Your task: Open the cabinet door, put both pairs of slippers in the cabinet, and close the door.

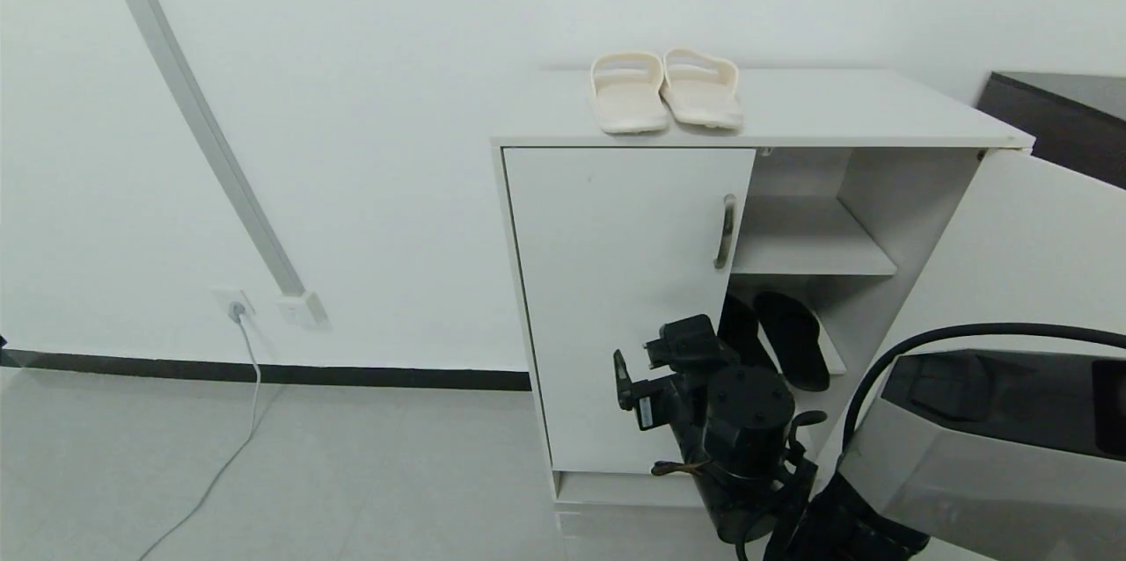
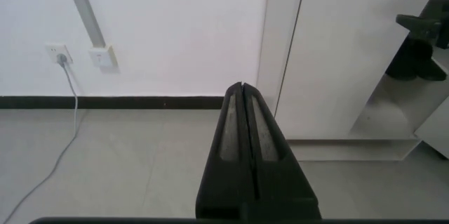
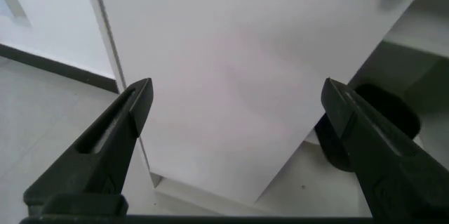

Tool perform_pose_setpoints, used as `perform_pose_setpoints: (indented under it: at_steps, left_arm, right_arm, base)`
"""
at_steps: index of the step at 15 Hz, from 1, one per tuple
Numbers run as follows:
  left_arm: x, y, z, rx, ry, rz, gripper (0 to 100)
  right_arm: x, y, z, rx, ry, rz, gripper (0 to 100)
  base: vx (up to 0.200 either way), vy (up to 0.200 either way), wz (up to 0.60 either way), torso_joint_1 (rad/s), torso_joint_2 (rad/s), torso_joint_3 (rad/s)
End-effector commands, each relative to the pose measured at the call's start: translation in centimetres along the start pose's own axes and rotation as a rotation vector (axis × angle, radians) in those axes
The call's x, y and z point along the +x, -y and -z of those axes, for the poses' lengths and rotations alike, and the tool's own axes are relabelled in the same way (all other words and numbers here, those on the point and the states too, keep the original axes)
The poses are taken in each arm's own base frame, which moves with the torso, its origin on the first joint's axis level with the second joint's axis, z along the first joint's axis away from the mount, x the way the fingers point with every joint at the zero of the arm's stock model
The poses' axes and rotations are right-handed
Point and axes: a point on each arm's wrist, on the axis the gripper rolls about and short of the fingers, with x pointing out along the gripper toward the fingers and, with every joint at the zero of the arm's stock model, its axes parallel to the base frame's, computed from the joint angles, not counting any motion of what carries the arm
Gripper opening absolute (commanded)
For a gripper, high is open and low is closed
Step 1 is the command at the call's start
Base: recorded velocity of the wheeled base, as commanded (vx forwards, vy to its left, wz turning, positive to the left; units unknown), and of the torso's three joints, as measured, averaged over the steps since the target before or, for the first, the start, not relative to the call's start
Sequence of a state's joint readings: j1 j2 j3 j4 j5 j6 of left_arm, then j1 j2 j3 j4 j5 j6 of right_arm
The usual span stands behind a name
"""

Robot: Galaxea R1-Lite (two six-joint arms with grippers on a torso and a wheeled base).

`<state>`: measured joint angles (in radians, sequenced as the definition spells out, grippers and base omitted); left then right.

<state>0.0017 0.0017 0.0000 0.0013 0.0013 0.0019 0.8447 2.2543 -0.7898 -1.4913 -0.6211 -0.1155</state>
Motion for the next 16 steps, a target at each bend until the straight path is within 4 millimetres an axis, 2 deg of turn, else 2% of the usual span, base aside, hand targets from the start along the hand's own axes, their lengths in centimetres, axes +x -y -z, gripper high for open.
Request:
perform_pose_setpoints:
  at_steps: [1,15,16]
  left_arm:
    - [0.01,0.0,0.0,0.0,-0.002,0.0,0]
    - [0.01,0.0,0.0,0.0,-0.002,0.0,0]
    - [0.01,0.0,0.0,0.0,-0.002,0.0,0]
  right_arm:
    - [-0.23,0.17,-0.21,-0.002,0.001,0.0,100]
    - [0.12,0.69,-0.14,-0.003,-0.002,0.015,100]
    - [0.12,0.7,-0.18,-0.001,0.002,0.014,100]
  base:
    - [0.0,0.0,0.0,0.144,-0.47,-0.32]
    - [0.0,0.0,0.0,0.196,-0.51,-0.318]
    - [0.0,0.0,0.6,0.251,-0.56,-0.32]
